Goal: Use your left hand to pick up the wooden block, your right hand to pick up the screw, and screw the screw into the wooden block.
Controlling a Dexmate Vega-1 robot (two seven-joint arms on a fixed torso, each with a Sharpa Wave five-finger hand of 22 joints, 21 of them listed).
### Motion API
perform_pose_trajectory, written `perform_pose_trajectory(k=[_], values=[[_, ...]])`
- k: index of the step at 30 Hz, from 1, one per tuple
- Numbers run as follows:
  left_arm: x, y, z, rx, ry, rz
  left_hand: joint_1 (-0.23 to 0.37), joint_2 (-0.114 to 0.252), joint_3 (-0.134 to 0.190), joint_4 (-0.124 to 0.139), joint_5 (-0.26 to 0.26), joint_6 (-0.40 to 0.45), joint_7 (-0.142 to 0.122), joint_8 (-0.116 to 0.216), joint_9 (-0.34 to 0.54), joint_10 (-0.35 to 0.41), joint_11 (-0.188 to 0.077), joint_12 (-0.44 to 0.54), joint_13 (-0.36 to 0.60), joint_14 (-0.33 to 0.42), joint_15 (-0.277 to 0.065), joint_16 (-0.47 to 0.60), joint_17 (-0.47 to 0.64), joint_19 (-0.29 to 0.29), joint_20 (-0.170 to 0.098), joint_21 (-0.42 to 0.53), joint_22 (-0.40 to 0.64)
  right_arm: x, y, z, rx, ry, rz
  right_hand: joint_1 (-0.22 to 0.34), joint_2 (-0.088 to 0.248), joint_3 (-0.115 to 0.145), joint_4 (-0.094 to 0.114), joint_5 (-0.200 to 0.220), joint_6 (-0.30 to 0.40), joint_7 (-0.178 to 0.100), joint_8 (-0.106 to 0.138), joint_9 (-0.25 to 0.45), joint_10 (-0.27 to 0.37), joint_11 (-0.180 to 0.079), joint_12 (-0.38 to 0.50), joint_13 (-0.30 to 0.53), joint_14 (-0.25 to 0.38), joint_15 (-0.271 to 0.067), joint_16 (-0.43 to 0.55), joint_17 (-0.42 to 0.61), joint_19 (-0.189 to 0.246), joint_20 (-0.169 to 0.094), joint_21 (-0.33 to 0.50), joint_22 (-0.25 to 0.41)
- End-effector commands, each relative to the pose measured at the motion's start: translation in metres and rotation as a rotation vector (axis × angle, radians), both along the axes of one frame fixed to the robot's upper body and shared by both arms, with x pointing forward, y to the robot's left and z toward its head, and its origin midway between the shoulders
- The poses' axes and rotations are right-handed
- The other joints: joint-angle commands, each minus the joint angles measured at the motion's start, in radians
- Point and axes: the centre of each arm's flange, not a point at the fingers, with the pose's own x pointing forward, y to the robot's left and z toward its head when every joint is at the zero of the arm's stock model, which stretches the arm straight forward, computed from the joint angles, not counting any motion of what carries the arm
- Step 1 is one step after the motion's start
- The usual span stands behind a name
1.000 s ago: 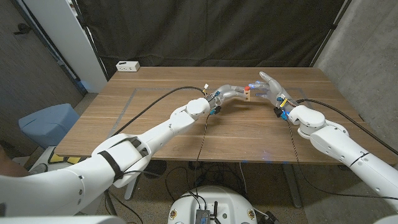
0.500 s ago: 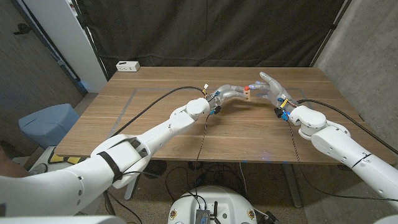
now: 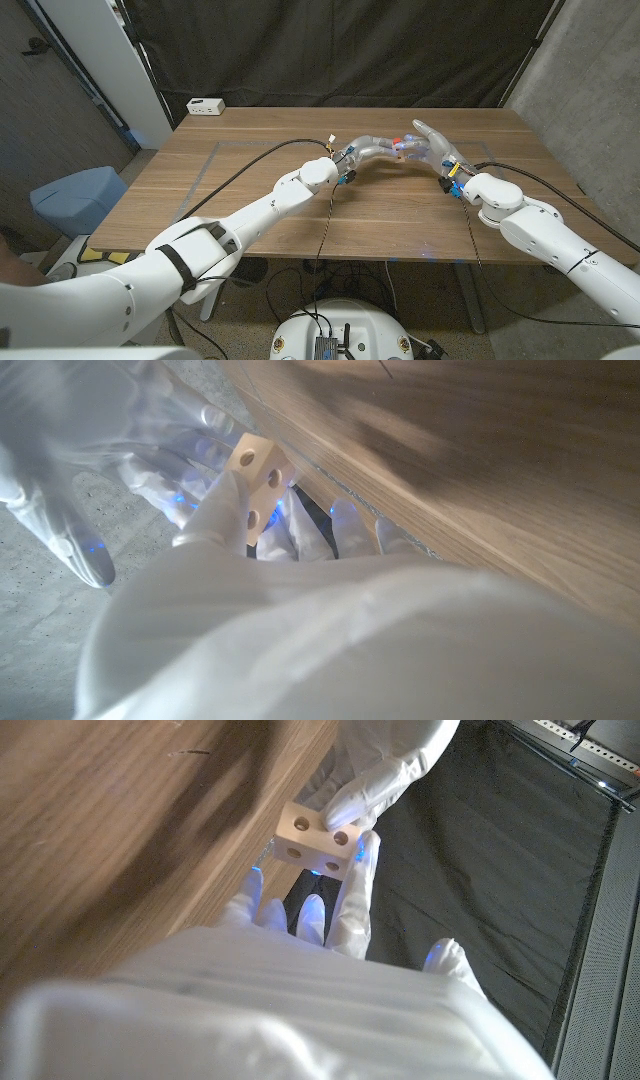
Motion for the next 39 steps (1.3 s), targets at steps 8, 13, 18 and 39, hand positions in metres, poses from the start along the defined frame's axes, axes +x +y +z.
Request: perform_pose_trajectory(k=[8,13,18,39], values=[[0.001,0.000,-0.001,0.004,-0.001,0.007,-0.011,0.020,0.052,0.059,0.004,0.087,0.066,0.013,0.004,0.005,0.000,0.004,0.001,0.006,0.000,-0.002,0.000,0.010,0.000,0.000,0.005,-0.004,0.000,-0.001,0.023,-0.018,0.004,0.008,0.004,0.008,0.002,0.007,0.018,-0.004,-0.006,0.002,0.021,0.002,0.002,0.001,0.013,0.001,0.007,-0.001,0.016,-0.003,0.010,0.002],[0.000,0.002,0.000,0.007,-0.005,0.011,-0.010,0.020,0.052,0.059,0.004,0.088,0.066,0.014,0.004,0.005,-0.001,0.004,0.001,0.007,0.000,-0.001,0.000,0.010,0.001,0.000,0.005,-0.008,-0.005,-0.001,0.030,-0.029,-0.018,0.010,0.004,0.009,0.002,0.007,0.019,-0.003,-0.008,0.002,0.025,0.003,0.002,0.001,0.015,-0.001,0.007,-0.001,0.021,-0.011,0.010,0.002],[-0.002,0.006,0.000,0.012,-0.011,0.020,-0.009,0.019,0.052,0.058,0.004,0.089,0.066,0.014,0.004,0.005,-0.001,0.004,0.001,0.006,0.001,-0.001,0.000,0.011,0.001,0.000,0.005,-0.011,-0.008,0.000,0.029,-0.036,-0.034,0.013,0.004,0.009,0.000,0.008,0.021,-0.003,-0.014,0.002,0.030,0.010,-0.002,0.001,0.025,-0.005,0.008,-0.001,0.043,-0.056,0.016,0.002],[-0.007,0.025,0.008,0.047,-0.057,0.046,-0.008,0.018,0.050,0.057,0.003,0.089,0.065,0.014,0.004,0.006,-0.003,0.005,0.001,0.007,0.000,-0.001,0.000,0.009,0.001,0.000,0.005,-0.020,-0.011,0.004,0.050,-0.067,-0.101,0.023,0.004,0.012,-0.006,0.008,-0.024,-0.017,-0.041,0.003,0.039,0.025,-0.006,0.002,0.043,-0.007,0.008,-0.002,0.070,-0.057,0.017,0.002]])
